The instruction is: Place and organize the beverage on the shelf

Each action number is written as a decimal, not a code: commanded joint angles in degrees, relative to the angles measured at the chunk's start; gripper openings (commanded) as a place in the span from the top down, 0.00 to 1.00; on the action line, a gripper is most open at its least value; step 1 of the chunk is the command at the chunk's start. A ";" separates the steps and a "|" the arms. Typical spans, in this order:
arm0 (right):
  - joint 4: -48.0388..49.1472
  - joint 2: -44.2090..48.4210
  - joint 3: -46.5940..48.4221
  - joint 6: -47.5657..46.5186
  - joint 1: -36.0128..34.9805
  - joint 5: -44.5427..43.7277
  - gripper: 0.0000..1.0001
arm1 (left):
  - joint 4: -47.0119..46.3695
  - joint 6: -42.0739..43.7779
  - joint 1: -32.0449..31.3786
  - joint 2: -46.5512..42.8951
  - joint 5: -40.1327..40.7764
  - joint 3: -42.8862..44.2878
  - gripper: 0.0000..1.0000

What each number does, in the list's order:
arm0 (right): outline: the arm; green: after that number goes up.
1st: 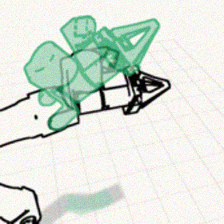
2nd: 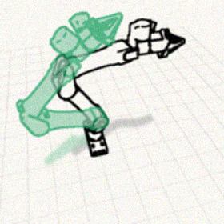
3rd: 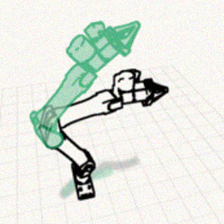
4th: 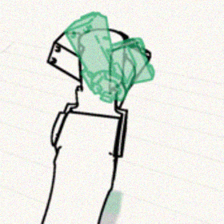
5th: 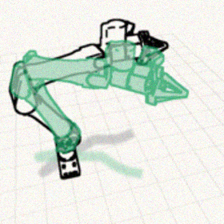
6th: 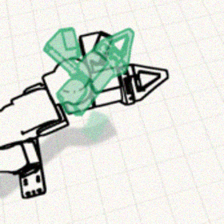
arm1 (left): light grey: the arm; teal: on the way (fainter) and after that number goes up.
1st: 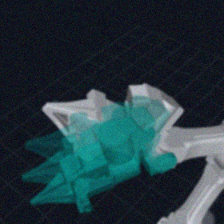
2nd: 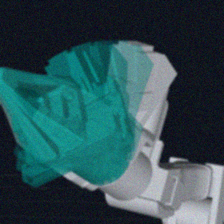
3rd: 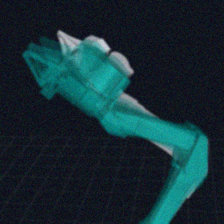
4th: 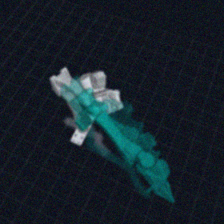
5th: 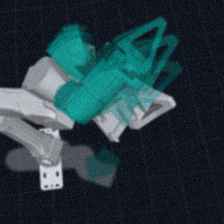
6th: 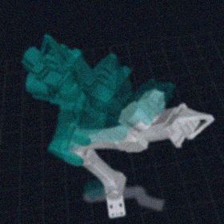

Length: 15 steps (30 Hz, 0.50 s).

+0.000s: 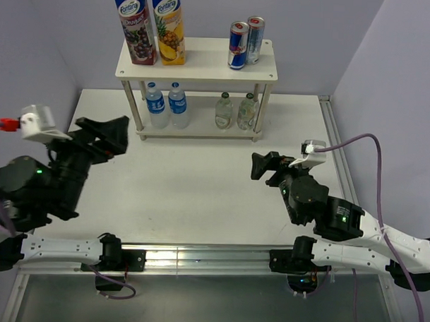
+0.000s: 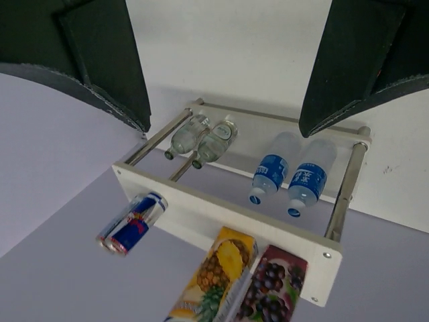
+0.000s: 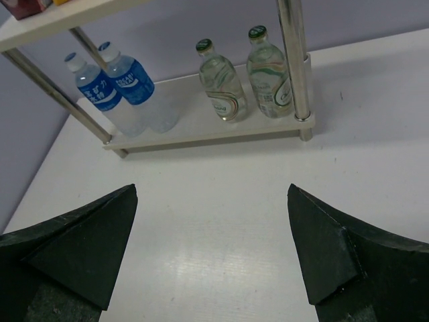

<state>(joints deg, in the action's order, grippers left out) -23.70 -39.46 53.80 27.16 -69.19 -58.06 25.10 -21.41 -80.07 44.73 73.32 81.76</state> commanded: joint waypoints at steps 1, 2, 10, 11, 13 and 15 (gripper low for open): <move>-0.81 0.18 -0.36 0.97 -0.33 -2.67 0.00 | -2.61 5.77 -0.26 -1.13 -0.81 -0.90 0.01; -1.08 0.09 -0.36 0.97 -0.33 -2.76 0.00 | -0.78 4.81 -0.26 -0.96 -0.72 -0.90 0.01; -1.87 -0.09 -0.80 2.20 -0.33 -4.16 0.00 | 12.06 -2.32 -0.26 2.82 -2.03 5.43 0.01; -1.96 -0.18 -0.72 2.29 -0.33 -4.25 0.00 | 12.60 -2.84 -0.26 3.08 -2.56 5.95 0.01; -2.05 -0.18 -1.06 2.55 -0.33 -4.51 0.00 | 14.00 -3.90 -0.17 3.35 -3.53 6.40 0.01; -2.05 -0.26 -1.15 2.64 -0.33 -4.78 0.00 | 14.62 -4.69 -0.26 3.43 -4.32 6.57 0.01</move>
<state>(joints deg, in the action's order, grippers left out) -25.50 -39.55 53.08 29.04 -69.23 -60.73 36.36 -23.81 -80.07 48.38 71.16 85.89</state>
